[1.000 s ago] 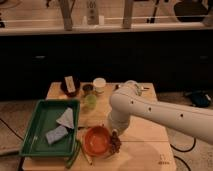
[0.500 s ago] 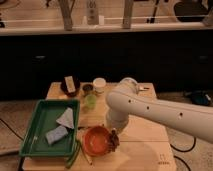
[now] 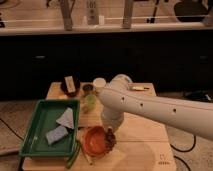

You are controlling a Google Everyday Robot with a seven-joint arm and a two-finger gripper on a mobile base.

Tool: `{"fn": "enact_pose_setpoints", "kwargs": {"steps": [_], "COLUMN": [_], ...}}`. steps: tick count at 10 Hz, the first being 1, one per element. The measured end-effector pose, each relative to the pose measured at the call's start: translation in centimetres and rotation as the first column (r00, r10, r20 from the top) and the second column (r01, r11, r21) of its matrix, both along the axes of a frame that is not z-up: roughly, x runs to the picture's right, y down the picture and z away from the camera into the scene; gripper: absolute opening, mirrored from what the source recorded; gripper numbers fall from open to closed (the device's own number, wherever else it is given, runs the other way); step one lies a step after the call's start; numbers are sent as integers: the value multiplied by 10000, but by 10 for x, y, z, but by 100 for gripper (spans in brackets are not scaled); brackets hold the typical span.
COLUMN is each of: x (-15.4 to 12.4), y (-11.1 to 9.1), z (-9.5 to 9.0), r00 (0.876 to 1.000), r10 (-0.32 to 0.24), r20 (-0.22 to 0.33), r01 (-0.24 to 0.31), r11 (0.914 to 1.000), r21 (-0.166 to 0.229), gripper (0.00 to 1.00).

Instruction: Place grapes in red bowl

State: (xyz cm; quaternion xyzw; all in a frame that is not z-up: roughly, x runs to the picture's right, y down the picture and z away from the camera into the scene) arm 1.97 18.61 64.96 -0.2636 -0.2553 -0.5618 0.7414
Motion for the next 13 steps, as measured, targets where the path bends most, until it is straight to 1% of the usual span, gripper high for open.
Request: {"fn": "enact_pose_setpoints", "kwargs": {"steps": [2,5,8,13], "x": [-13,-32,-47,-62], "y": [-5,-10,-14,-12], "z": [-2,-3,-3,1], "r00": [9987,9929,9870,9805], "r10": [-407,-977,-1374,-1745], "r20": [322,673,838,902], "r01": [406,975,1374,1755], "r11": [9992,9952,9905,9845], "r21": [28,58,64,-35], "gripper": [0,0,0,0]}}
